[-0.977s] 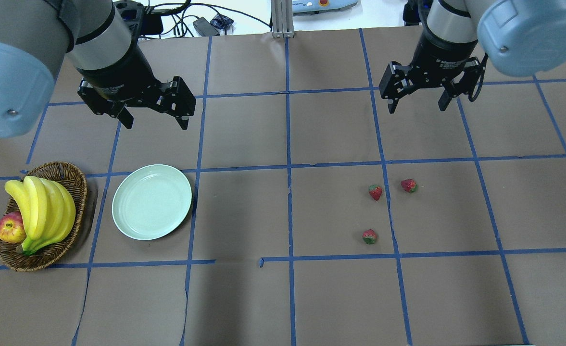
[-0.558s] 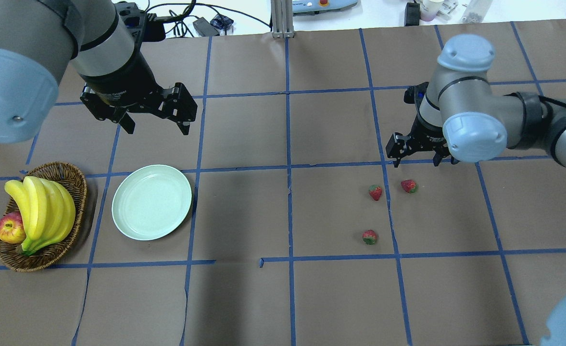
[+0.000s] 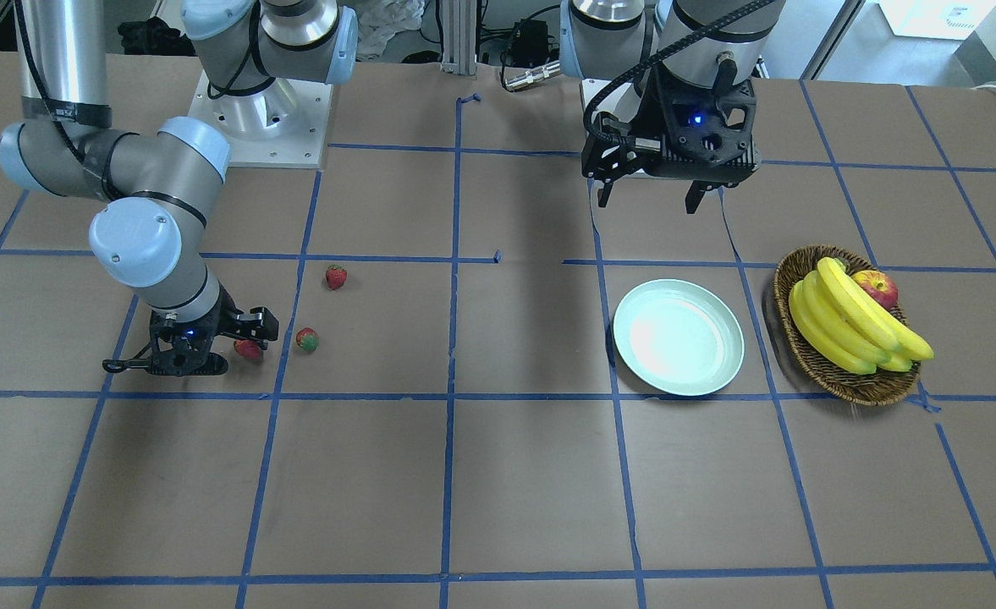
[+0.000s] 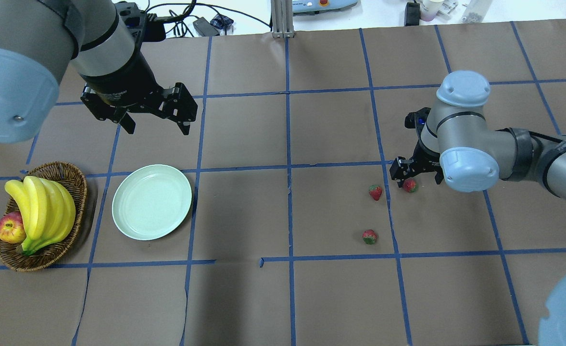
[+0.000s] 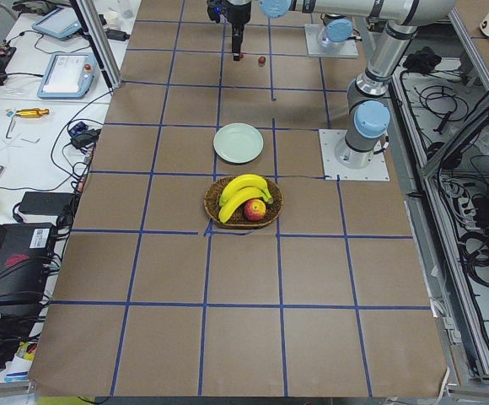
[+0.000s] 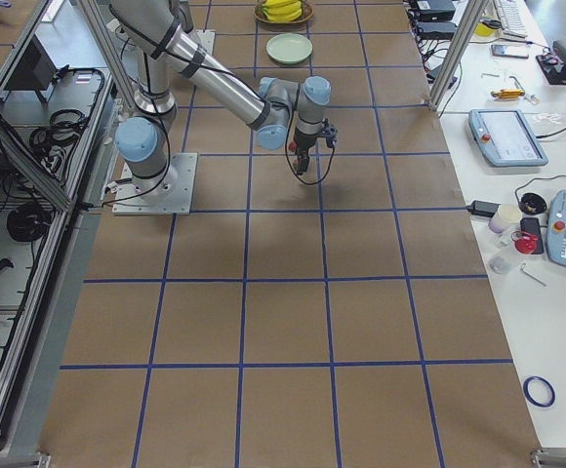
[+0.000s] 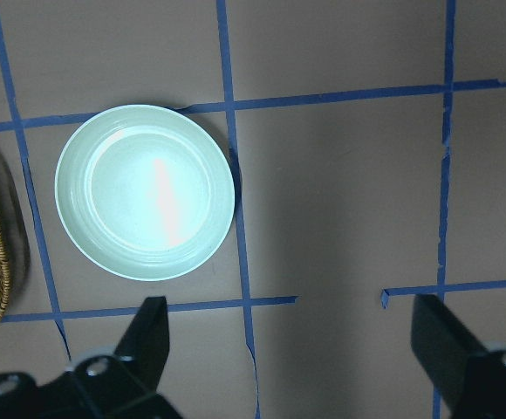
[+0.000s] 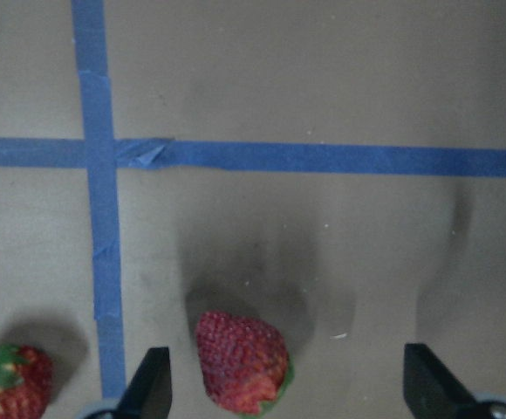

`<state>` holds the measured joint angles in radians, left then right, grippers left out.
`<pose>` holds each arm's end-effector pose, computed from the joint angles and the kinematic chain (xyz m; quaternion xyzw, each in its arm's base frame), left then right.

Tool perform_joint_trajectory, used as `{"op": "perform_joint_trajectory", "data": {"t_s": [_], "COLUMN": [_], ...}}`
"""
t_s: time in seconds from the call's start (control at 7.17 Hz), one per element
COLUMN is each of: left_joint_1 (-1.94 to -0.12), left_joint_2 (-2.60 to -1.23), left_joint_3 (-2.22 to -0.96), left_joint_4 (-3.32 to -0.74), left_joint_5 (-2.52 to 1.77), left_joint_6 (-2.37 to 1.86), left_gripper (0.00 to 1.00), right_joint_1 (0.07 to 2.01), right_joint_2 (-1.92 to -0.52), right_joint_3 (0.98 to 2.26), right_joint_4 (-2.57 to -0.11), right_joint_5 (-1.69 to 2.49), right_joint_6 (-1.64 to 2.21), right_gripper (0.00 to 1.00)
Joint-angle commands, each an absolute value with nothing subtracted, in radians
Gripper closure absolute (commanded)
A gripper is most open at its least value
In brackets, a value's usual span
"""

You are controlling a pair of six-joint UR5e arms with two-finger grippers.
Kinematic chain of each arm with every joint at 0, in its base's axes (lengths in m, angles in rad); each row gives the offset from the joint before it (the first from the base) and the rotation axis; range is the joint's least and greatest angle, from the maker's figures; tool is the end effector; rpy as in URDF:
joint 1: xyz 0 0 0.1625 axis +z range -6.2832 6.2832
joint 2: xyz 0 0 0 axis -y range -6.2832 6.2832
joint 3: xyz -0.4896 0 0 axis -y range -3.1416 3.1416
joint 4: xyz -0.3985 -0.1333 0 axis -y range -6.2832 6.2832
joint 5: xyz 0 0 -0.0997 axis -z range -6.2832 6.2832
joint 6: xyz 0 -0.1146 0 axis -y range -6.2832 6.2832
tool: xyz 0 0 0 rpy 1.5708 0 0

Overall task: Collect all strawberries into plate
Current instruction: 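Lower the right gripper onto the farthest strawberry and close on it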

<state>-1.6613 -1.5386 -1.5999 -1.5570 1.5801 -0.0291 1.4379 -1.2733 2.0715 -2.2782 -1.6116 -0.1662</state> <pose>-0.1755 -0.4704 0.5402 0.0307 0.9995 -0.0087 0.0041 0.0598 -0.5231 0.2222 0.0176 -0.9986 -0.0479 0.0134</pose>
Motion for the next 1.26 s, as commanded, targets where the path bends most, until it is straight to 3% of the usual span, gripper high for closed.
{"op": "perform_joint_trajectory", "data": {"t_s": [0.0,0.28,0.56,1.12], "left_joint_1": [-1.661,-1.661,-1.661,-1.661], "left_joint_2": [-1.539,-1.539,-1.539,-1.537], "left_joint_3": [-1.600,-1.598,-1.597,-1.600], "left_joint_4": [-1.557,-1.557,-1.557,-1.557], "left_joint_5": [1.580,1.580,1.582,1.580], "left_joint_6": [-0.029,-0.029,-0.029,-0.029], "left_gripper": [0.00,0.00,0.00,0.00], "right_joint_1": [1.437,1.437,1.465,1.878], "right_joint_2": [-1.273,-1.288,-1.313,-1.301], "right_joint_3": [2.071,2.069,1.932,1.910], "right_joint_4": [-2.289,-2.292,-2.254,-2.277], "right_joint_5": [-1.598,-1.542,-1.456,-1.453], "right_joint_6": [-0.167,-0.152,-0.051,0.305], "right_gripper": [0.96,1.00,1.00,1.00]}}
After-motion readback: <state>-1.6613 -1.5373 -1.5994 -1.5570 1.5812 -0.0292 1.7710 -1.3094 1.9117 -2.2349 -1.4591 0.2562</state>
